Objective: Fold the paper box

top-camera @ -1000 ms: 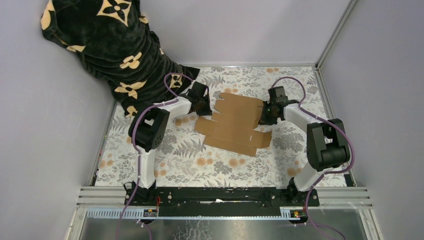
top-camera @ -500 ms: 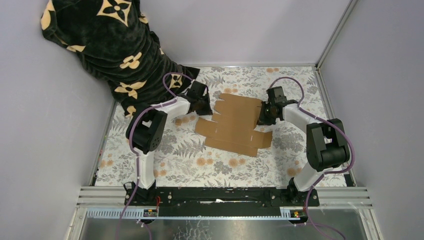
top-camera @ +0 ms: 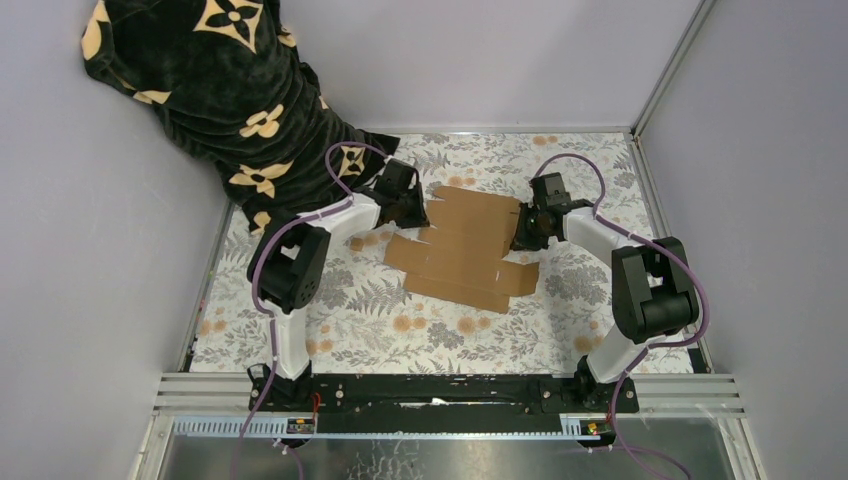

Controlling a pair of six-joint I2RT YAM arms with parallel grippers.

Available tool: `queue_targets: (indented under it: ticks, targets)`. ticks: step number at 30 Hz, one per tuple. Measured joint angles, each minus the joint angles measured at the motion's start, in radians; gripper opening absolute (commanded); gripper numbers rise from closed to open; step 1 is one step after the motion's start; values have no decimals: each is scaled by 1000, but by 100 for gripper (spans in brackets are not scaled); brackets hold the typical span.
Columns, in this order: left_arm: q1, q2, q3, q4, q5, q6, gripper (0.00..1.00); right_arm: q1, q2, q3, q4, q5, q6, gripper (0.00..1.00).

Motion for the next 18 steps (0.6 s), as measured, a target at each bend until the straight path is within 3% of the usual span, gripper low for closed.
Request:
queue_targets:
  ticks: [18]
  targets:
    - [83, 5, -25, -39, -104, 31, 0, 6, 0, 4, 0, -2, 0, 17]
